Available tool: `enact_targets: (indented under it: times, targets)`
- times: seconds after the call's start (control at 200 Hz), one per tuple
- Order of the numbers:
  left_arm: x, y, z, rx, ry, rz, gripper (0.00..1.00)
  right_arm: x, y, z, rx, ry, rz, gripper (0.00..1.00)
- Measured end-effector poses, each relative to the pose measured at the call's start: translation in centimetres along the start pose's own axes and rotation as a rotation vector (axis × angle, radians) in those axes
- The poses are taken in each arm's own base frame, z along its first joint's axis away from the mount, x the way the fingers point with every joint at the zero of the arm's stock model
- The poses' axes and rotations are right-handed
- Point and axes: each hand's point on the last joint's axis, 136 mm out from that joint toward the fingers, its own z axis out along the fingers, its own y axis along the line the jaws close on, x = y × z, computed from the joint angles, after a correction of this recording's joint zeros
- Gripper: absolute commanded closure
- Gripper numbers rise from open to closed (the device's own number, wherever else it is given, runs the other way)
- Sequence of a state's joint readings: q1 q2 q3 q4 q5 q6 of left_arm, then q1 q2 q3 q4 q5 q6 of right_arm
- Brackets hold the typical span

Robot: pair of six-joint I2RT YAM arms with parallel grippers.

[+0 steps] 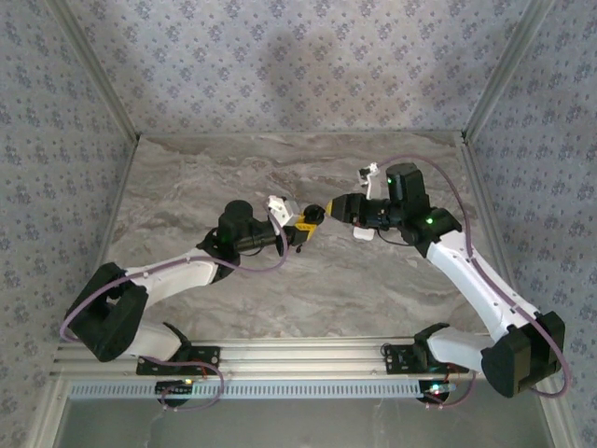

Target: Insert the wireless bluetooth earbuds into the charging case

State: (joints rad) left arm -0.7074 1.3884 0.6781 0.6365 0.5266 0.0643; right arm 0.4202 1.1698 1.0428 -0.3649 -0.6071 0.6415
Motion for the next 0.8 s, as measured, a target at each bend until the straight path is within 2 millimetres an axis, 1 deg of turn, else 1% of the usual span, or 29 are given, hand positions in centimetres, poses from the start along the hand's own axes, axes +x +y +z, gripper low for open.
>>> enact_targets:
  times: [0.1,0.195,0.525,0.8]
  targets:
    - [0.2,-0.1,0.0,0.002,0.009,0.015,0.93,-0.2,0.4,0.0,0.002,0.014,0.020,0.69]
    - [0.3,-0.1,0.0,0.002,0.015,0.023,0.93,-0.4,0.7,0.3,0.001,0.025,0.029,0.71]
    - [0.5,-0.2,-0.1,0.004,0.024,0.030,0.93,0.3,-0.7,2.2,0.038,0.094,0.073,0.70]
    - [0.5,-0.2,-0.1,0.004,0.023,0.031,0.93,0.5,-0.6,2.5,0.028,0.110,0.077,0.79]
